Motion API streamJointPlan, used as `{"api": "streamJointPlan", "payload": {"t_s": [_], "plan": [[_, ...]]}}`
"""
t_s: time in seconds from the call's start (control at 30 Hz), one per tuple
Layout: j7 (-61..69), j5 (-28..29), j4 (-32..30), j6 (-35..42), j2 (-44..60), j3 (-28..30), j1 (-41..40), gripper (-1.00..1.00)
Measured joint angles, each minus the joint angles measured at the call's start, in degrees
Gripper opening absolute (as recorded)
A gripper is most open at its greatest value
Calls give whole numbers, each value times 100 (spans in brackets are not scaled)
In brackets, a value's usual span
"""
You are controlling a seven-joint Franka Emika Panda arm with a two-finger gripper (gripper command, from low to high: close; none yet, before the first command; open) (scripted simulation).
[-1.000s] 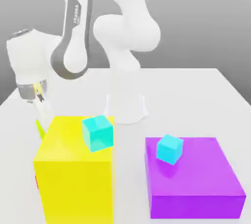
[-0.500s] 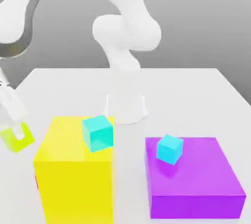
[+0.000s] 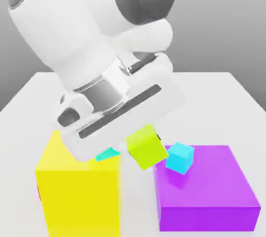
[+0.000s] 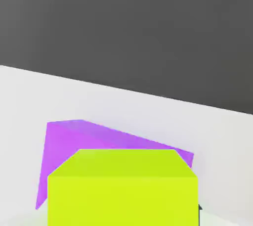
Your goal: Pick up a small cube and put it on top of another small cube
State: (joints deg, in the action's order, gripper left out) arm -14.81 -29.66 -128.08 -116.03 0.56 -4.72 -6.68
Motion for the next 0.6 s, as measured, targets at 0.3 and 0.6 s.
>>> {"api": "streamJointPlan", "payload": {"t_s": [0.3, 0.6], "plan": [[-1904, 856, -1418, -867, -1115, -725, 674, -100], [-4088, 1462, -2787, -1814, -2160, -1475, 337, -100]]}}
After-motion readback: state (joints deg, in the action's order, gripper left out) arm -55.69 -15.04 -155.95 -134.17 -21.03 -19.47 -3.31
